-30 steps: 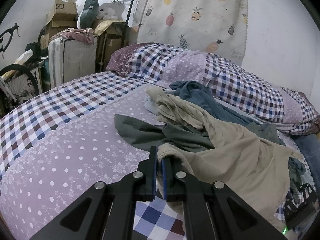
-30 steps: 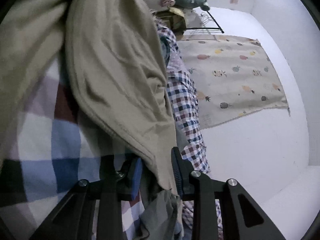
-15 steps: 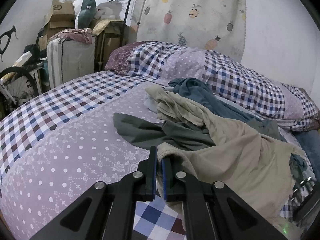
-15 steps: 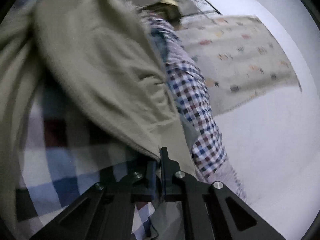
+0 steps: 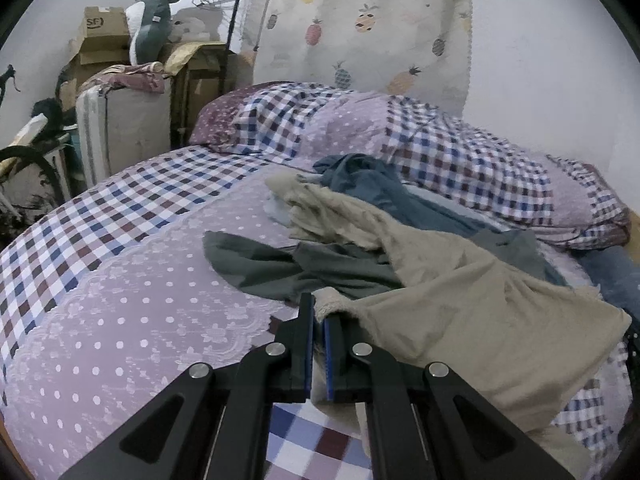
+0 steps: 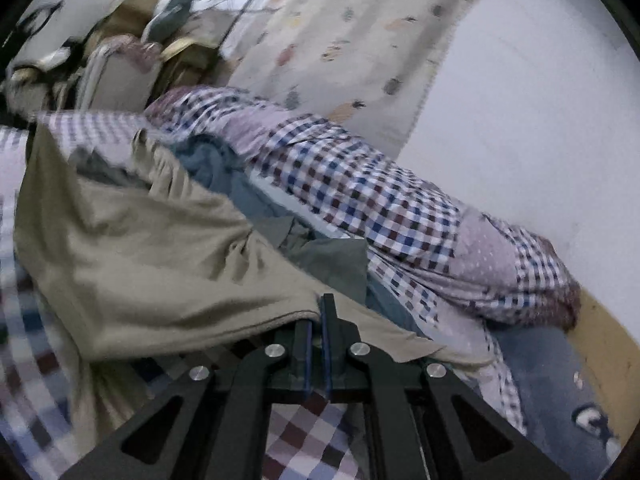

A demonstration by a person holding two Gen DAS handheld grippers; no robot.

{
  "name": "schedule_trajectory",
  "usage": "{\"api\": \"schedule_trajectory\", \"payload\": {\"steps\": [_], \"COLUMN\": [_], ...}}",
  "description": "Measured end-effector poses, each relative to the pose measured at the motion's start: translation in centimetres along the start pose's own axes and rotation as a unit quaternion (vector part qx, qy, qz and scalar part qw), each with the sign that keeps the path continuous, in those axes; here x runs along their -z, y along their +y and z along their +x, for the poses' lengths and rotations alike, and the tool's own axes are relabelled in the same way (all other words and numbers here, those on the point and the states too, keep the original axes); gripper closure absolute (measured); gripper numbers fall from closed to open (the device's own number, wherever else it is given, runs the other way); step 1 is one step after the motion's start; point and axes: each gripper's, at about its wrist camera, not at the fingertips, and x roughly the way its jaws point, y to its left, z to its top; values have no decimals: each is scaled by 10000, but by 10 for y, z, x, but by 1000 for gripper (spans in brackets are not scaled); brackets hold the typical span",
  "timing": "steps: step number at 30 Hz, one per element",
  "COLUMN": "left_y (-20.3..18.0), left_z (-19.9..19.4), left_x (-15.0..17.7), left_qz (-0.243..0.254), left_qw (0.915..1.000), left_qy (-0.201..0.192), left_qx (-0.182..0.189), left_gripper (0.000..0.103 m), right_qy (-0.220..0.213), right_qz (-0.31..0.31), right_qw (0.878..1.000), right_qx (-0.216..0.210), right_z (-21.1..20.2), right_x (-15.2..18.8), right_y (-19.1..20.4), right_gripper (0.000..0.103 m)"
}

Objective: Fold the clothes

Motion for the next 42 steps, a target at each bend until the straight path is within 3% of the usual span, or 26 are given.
{"api": "schedule_trajectory", "payload": {"steps": [7,18,26,42], "left_y": [-11,0,8,-1], "left_z": [-34,-88,-171,-385], "left_x": [-12,-38,-76,-192], "left_qz": [148,-67,-164,261], "left_qw": [9987,9951,9894,9590], "left_qy": [-372,-742,-1093,-2483], "left_qx": [320,651,943,1338], "left_gripper": [100,100,100,100], "right_qy": [-10,-294,-671,-1919], "right_qz": [542,998,1097,1218], "right_qw": [9984,9933,9881,9614], "right_qx": [135,503,849,1548], "right_z": [-43,-144,-238,-460], "right_x": [-20,-59,-91,-149], "right_y": [-19,-55,-89,-164], "right_gripper": [101,101,101,102]}}
